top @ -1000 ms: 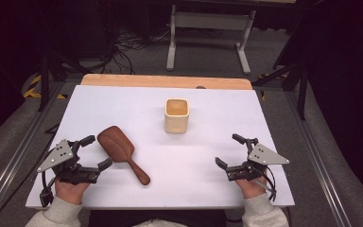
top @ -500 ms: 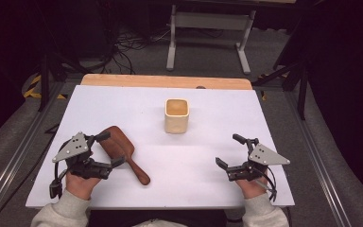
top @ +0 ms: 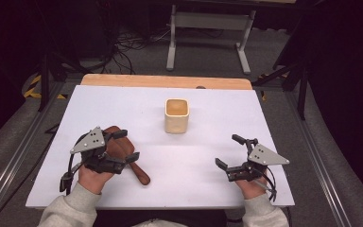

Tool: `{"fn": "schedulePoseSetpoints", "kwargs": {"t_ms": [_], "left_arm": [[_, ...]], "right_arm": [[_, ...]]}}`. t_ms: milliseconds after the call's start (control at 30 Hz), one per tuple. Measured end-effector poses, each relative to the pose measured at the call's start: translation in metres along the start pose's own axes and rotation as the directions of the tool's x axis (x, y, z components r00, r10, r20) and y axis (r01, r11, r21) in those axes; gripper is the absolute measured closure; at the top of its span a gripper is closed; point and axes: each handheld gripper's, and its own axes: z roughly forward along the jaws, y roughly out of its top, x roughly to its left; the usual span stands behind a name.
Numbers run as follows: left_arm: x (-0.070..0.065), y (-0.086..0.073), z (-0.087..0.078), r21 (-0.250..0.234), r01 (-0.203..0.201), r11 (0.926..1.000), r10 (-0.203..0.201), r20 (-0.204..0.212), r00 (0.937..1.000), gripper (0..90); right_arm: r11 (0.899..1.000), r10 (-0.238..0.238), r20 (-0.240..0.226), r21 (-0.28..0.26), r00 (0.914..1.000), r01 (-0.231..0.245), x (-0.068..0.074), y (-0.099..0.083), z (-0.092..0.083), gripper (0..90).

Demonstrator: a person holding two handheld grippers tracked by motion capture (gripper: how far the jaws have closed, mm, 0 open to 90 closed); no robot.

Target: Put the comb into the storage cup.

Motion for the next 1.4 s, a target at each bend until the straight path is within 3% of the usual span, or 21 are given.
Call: {"fn": "schedulePoseSetpoints", "kwargs": {"t_ms": [67, 167, 233, 267, 333, 367, 400, 467, 567, 833, 933, 1000, 1033, 1067, 1167, 1200, 1267, 1300, 1333, 1367, 1400], "left_arm": [[0.0, 0.001, 0.004, -0.001, 0.004, 1.0, -0.004, 0.011, 0.9999, 13.8], [0.001, 0.003, 0.012, 0.012, 0.004, 0.9999, -0.005, 0.06, 0.9982, 29.2], [0.0, 0.003, 0.014, 0.016, 0.004, 0.9999, -0.005, 0.062, 0.9981, 38.2], [0.0, 0.004, 0.018, 0.034, 0.003, 0.9994, -0.006, 0.083, 0.9965, 48.3], [0.0, 0.004, 0.02, 0.047, -0.004, 0.9989, 0.0, 0.076, 0.9971, 64.2], [-0.001, 0.004, 0.022, 0.065, -0.016, 0.9978, 0.012, 0.073, 0.9973, 64.2], [-0.002, 0.004, 0.023, 0.072, -0.018, 0.9972, 0.012, 0.073, 0.9973, 76.5], [-0.001, 0.004, 0.023, 0.081, -0.023, 0.9965, 0.016, 0.083, 0.9964, 89.0], [0.002, 0.005, 0.025, 0.114, -0.004, 0.9935, -0.009, 0.11, 0.9939, 89.9], [0.002, 0.009, 0.035, 0.274, -0.027, 0.9614, -0.006, 0.118, 0.993, 90.0], [0.002, 0.011, 0.04, 0.363, -0.043, 0.9309, 0.005, 0.104, 0.9945, 90.0], [0.001, 0.012, 0.041, 0.381, -0.052, 0.9231, 0.015, 0.098, 0.9951, 90.0], [0.002, 0.013, 0.045, 0.426, -0.057, 0.903, 0.017, 0.096, 0.9952, 90.0], [0.002, 0.013, 0.045, 0.426, -0.057, 0.903, 0.017, 0.096, 0.9952, 90.0], [0.002, 0.017, 0.051, 0.503, -0.074, 0.8613, 0.027, 0.101, 0.9945, 90.0], [0.002, 0.017, 0.053, 0.514, -0.077, 0.8541, 0.027, 0.103, 0.9943, 90.0], [0.002, 0.018, 0.058, 0.566, -0.093, 0.8189, 0.038, 0.108, 0.9934, 90.0], [0.001, 0.018, 0.06, 0.582, -0.089, 0.8083, 0.033, 0.106, 0.9938, 90.0], [0.001, 0.017, 0.064, 0.616, -0.106, 0.7808, 0.042, 0.118, 0.9921, 90.0], [0.001, 0.017, 0.064, 0.616, -0.106, 0.7808, 0.042, 0.118, 0.9921, 90.0], [-0.001, 0.016, 0.068, 0.645, -0.114, 0.7558, 0.043, 0.125, 0.9912, 90.0]], "right_arm": [[1.0, 0.0, -0.001, 0.001, 1.0, 0.0, 0.0, 0.0, 0.0, 0.8], [1.0, 0.002, -0.006, 0.004, 1.0, -0.002, 0.0, -0.001, 0.0, 0.7], [1.0, 0.002, -0.006, 0.004, 1.0, -0.002, 0.0, -0.001, 0.0, 0.8], [1.0, 0.003, -0.006, 0.003, 1.0, -0.003, 0.0, -0.001, 0.0, 0.8], [1.0, 0.003, -0.006, 0.003, 1.0, -0.003, 0.0, -0.001, 0.0, 0.8], [1.0, 0.005, -0.007, 0.003, 1.0, -0.004, 0.0, -0.001, 0.0, 0.8], [1.0, 0.004, -0.008, 0.004, 1.0, -0.004, 0.0, -0.001, 0.0, 0.8], [1.0, -0.001, -0.011, 0.006, 0.9999, 0.001, 0.001, -0.001, 0.001, 0.8], [1.0, -0.001, -0.013, 0.008, 0.9999, 0.001, 0.001, -0.001, 0.0, 0.8], [1.0, 0.001, -0.01, 0.006, 1.0, -0.001, 0.001, -0.001, -0.001, 0.9], [1.0, -0.001, -0.012, 0.007, 0.9999, 0.001, 0.002, 0.0, -0.001, 0.9], [1.0, -0.001, -0.013, 0.007, 0.9999, 0.001, 0.002, 0.0, -0.001, 0.9], [1.0, 0.0, -0.013, 0.008, 0.9999, 0.0, 0.002, -0.001, -0.001, 0.9], [1.0, 0.0, -0.013, 0.008, 0.9999, 0.0, 0.002, -0.001, -0.001, 0.9], [1.0, -0.001, -0.014, 0.009, 0.9999, 0.001, 0.002, -0.001, -0.001, 0.9], [1.0, -0.001, -0.015, 0.009, 0.9999, 0.001, 0.002, -0.001, -0.001, 0.9], [1.0, 0.0, -0.016, 0.011, 0.9999, 0.0, 0.002, -0.001, -0.001, 0.9], [1.0, 0.0, -0.016, 0.011, 0.9999, 0.0, 0.002, -0.001, -0.001, 0.9], [1.0, 0.0, -0.018, 0.012, 0.9998, 0.0, 0.002, -0.001, -0.001, 0.9], [1.0, 0.0, -0.018, 0.012, 0.9998, 0.0, 0.002, -0.001, -0.001, 0.9], [1.0, -0.001, -0.019, 0.014, 0.9998, 0.002, 0.002, -0.001, 0.0, 0.9]]}}
